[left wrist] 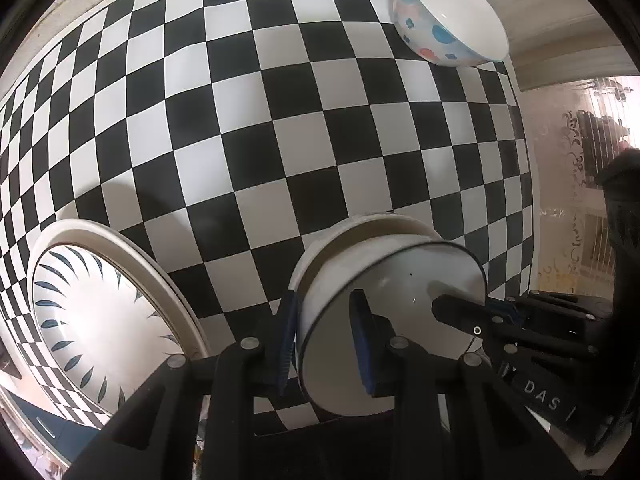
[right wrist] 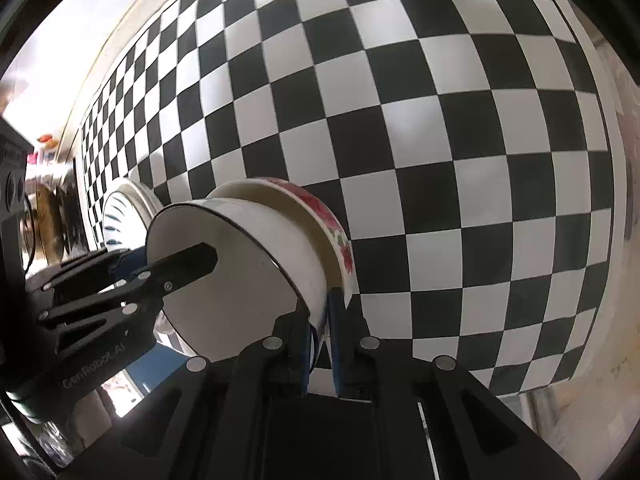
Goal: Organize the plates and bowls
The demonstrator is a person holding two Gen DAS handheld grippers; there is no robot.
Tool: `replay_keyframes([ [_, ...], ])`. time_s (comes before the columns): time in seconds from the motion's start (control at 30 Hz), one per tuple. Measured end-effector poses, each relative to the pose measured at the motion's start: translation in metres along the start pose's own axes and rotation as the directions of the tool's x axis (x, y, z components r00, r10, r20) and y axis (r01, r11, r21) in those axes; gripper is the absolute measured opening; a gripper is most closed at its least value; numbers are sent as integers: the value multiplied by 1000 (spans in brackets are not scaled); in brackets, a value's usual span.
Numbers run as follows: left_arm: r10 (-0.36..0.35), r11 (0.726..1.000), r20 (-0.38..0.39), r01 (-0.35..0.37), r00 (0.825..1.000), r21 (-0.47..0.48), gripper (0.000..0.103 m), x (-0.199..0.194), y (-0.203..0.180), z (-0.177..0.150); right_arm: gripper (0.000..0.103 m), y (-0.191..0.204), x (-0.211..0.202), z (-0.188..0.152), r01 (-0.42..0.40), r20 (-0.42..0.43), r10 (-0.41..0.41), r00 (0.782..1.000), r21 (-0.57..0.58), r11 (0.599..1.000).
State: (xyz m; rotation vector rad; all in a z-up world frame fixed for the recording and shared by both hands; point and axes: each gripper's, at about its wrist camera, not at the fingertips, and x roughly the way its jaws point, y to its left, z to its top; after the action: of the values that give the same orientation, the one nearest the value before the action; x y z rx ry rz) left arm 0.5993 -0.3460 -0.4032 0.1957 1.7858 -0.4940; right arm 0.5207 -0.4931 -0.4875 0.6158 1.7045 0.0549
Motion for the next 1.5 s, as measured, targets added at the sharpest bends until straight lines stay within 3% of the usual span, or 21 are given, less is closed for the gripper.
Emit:
replay_keyframes([
  [0.33, 0, 1000, -3, 0, 1000, -8, 24, -3, 9, -8, 13, 4, -7, -2, 21, 21, -20, 1000, -17, 1000],
  [0.5, 1, 1000, 0, -1, 1000, 0, 24, -5, 7, -13, 13, 7, -10, -7, 74, 50, -71, 996, -46, 996],
  [1.3, 54, 999, 54, -54, 997, 5, 24, -14, -1, -20, 11, 5, -14, -9, 61, 75, -56, 996, -62, 996],
  [1.5, 85, 996, 146, -83, 986, -20, 25, -43, 0, -23, 16, 1, -40, -11, 31, 142, -20, 990, -75, 997],
])
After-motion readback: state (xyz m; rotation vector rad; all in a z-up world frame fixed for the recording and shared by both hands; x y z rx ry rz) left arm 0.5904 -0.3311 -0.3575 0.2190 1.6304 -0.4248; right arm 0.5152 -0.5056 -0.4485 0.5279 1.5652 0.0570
